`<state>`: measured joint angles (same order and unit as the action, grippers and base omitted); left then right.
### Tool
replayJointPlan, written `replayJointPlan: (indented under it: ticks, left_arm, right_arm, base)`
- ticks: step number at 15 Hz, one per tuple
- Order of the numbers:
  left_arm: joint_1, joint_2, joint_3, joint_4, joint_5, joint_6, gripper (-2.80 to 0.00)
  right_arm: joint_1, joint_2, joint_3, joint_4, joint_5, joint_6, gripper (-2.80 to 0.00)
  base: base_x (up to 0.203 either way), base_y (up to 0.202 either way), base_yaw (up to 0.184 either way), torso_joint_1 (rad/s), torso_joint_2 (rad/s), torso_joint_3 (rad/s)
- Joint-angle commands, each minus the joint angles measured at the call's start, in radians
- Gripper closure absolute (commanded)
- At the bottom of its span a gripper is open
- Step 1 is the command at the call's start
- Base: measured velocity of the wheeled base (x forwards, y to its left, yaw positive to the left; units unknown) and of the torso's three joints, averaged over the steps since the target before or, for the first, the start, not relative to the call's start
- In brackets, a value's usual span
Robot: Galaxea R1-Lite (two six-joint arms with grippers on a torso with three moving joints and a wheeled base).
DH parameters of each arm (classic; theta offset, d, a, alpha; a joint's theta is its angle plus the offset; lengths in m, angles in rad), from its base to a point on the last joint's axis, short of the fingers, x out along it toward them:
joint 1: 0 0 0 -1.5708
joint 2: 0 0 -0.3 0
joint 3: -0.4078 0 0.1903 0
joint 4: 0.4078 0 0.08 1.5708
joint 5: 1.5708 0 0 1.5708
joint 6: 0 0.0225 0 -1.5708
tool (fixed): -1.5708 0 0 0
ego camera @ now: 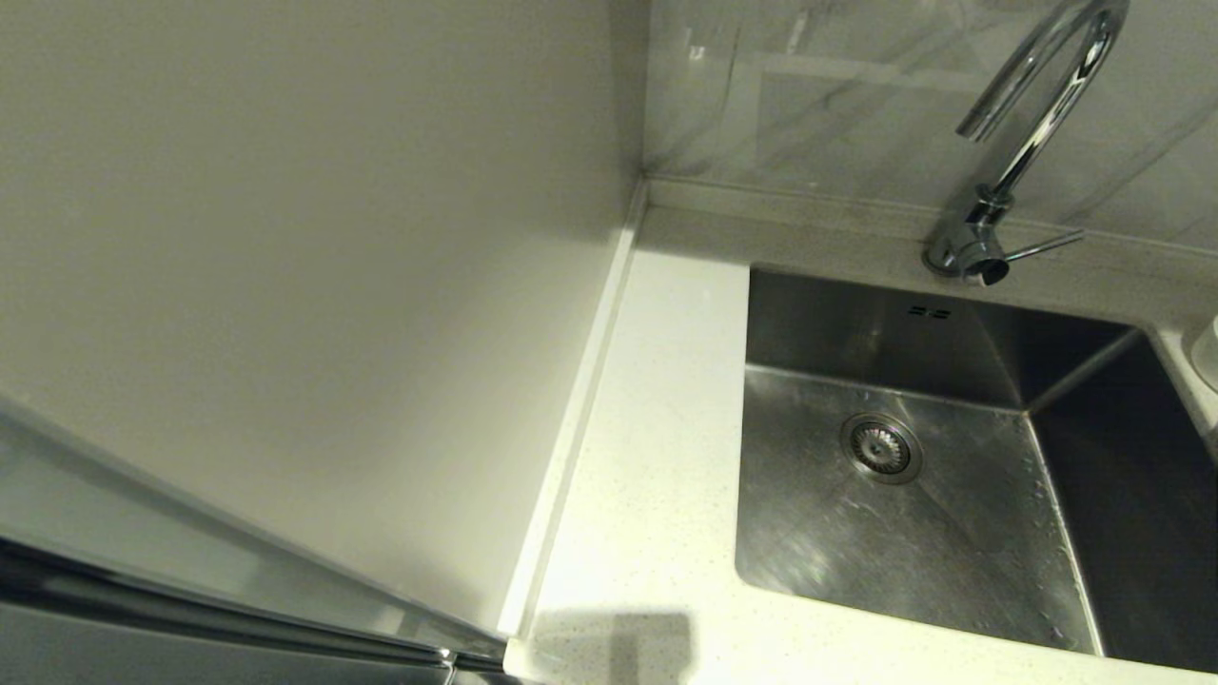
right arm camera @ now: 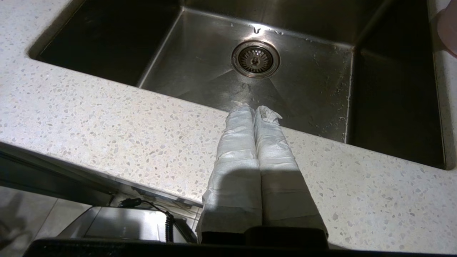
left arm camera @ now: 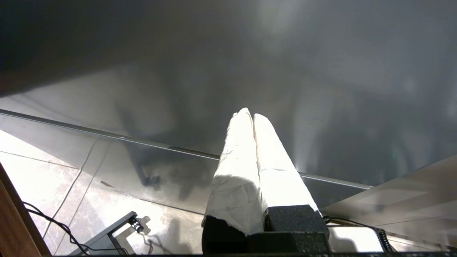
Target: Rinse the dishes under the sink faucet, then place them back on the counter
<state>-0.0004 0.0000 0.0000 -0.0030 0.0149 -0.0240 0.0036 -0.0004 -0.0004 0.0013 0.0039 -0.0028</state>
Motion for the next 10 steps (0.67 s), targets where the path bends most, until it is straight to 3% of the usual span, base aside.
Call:
replayJointPlan:
  ticks: [1, 10]
  left_arm:
    - [0.0, -0.003, 0.0, 0.0, 0.0, -0.001, 0.0]
    - [0.0, -0.003, 0.0, 0.0, 0.0, 0.001, 0.0]
  right_arm:
    - [0.0, 0.003, 0.0, 0.0, 0.001, 0.0, 0.0]
    - [0.001, 0.003, 0.0, 0.0, -0.004, 0.001, 0.0]
  base:
    - [0.0, 0.0, 0.0, 0.0, 0.0, 0.0]
    - [0.0, 0.0, 0.0, 0.0, 0.0, 0.0]
